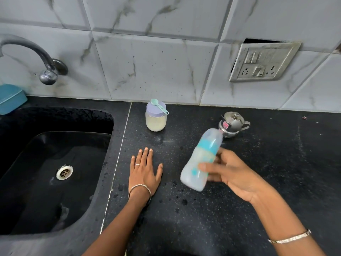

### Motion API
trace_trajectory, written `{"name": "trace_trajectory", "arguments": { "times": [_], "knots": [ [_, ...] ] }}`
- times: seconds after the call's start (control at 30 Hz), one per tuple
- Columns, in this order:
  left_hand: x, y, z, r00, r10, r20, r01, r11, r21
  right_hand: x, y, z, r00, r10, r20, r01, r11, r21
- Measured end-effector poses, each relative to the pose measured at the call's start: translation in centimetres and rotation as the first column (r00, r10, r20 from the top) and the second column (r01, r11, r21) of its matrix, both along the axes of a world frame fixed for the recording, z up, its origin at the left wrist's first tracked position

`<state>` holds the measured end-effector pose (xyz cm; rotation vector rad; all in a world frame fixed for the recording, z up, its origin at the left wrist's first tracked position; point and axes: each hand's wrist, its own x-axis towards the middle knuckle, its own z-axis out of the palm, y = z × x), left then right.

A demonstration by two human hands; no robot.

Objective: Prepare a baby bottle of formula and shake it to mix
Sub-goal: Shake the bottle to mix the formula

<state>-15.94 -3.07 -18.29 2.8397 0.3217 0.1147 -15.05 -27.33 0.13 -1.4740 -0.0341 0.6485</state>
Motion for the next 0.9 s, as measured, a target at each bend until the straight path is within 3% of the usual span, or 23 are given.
{"name": "trace_trajectory", "arguments": {
  "times": [0.07,0.1,0.23,0.4,0.53,0.7,0.83,0.9],
  "knots": [
    [0.0,0.0,0.1,1.000,0.000,0.004,0.000,1.000,-0.008,-0.5,0.0,0.2,0.988,0.156,0.011,-0.153,0.981,-0.121],
    [0.0,0.0,0.2,1.000,0.001,0.004,-0.001,1.000,-0.008,-0.3,-0.1,0.0,0.990,0.138,0.009,-0.136,0.985,-0.106],
    [0.0,0.0,0.2,1.000,-0.001,0.000,0.001,1.000,0.000,0.4,0.1,-0.7,0.986,-0.148,-0.079,0.159,0.975,0.156],
    [0.0,0.1,0.2,1.000,-0.005,-0.011,0.005,1.000,0.011,0.3,-0.3,0.3,0.999,0.050,-0.014,-0.051,0.998,-0.049],
    [0.0,0.0,0.2,1.000,-0.002,-0.011,0.003,1.000,0.019,0.7,-0.5,-0.3,0.989,-0.129,-0.068,0.139,0.976,0.170],
    [0.0,0.0,0.2,1.000,-0.003,-0.012,0.003,1.000,0.012,0.4,-0.7,0.0,0.999,0.047,0.006,-0.047,0.998,-0.040],
    [0.0,0.0,0.2,1.000,-0.001,0.000,0.001,1.000,0.005,1.1,-1.2,-0.3,0.986,-0.146,-0.077,0.161,0.955,0.250],
    [-0.1,0.0,0.2,1.000,-0.003,-0.010,0.003,1.000,0.013,1.0,-1.1,-0.1,0.995,-0.089,-0.052,0.097,0.980,0.174]
  ]
}}
